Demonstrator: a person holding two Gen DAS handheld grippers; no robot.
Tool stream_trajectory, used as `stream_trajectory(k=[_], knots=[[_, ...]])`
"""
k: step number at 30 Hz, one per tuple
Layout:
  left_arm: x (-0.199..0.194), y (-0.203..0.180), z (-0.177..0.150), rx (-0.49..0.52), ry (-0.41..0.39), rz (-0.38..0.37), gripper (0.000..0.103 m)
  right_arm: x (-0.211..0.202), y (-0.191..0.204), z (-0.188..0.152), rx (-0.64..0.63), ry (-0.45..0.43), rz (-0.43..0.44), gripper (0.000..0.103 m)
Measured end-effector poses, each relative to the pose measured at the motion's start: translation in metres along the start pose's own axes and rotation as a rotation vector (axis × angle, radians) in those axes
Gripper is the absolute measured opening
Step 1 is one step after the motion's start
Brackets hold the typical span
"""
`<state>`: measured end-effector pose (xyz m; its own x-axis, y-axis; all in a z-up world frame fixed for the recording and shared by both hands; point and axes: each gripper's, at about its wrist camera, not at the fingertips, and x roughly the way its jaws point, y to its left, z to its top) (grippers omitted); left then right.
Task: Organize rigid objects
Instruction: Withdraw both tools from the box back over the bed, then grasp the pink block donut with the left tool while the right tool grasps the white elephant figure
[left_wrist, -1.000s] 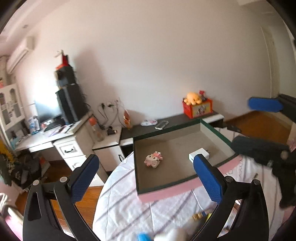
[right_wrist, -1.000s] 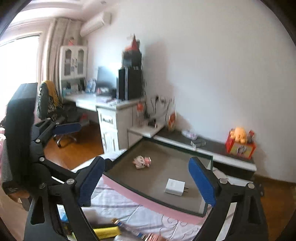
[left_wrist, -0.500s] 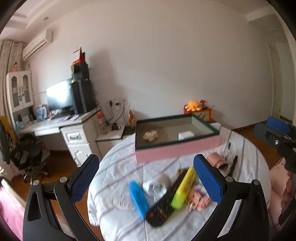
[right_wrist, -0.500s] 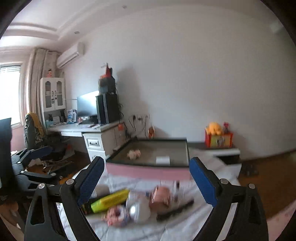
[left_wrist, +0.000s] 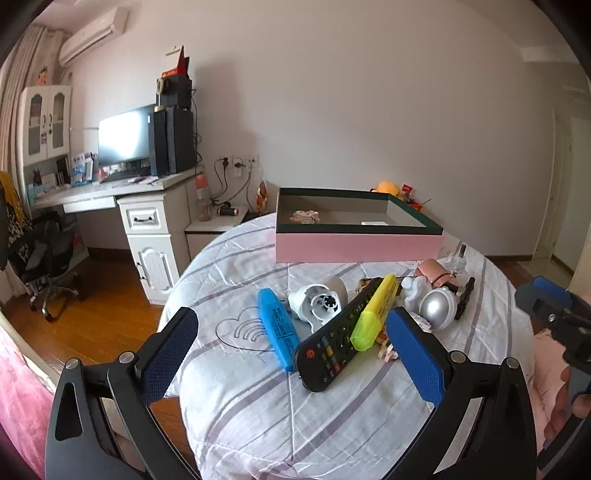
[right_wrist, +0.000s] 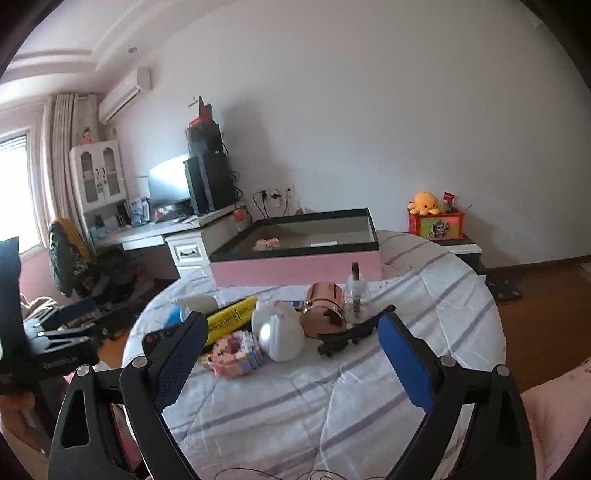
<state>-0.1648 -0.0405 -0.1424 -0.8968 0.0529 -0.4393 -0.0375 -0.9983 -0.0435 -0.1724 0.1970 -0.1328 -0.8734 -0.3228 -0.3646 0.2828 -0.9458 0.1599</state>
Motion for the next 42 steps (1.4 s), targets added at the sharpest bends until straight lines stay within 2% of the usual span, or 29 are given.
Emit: stream_trajectory(k=[7, 17, 26, 29, 34, 40, 41, 42], knots=[[0.006, -0.007, -0.007, 0.035, 0.027, -0.007, 0.103, 0.006, -0.01, -0.01, -0.013, 0.036, -0.083, 0.095], [0.017, -0.016, -0.014, 0.075, 0.057, -0.004, 0.103, 0.027, -0.022, -0.021, 0.0, 0.126, -0.131, 0.095], [0.029, -0.018, -0.02, 0.089, 0.095, 0.003, 0.103, 0.053, -0.003, -0.025, -0.048, 0.188, -0.086, 0.095], [0.03, -0.019, -0.022, 0.094, 0.101, 0.0, 0.103, 0.064, -0.001, -0.022, -0.048, 0.212, -0.066, 0.092], [0.033, -0.019, -0.024, 0.096, 0.113, -0.001, 0.103, 0.086, 0.001, -0.02, -0.034, 0.282, -0.017, 0.064], [0.035, -0.022, -0.025, 0.109, 0.122, -0.008, 0.103, 0.097, 0.006, -0.016, -0.032, 0.307, 0.005, 0.063], [0.034, -0.023, -0.026, 0.113, 0.125, -0.007, 0.103, 0.098, 0.008, -0.016, -0.043, 0.309, 0.016, 0.06], [0.034, -0.025, -0.026, 0.118, 0.127, -0.001, 0.103, 0.097, 0.009, -0.016, -0.047, 0.307, 0.013, 0.049]])
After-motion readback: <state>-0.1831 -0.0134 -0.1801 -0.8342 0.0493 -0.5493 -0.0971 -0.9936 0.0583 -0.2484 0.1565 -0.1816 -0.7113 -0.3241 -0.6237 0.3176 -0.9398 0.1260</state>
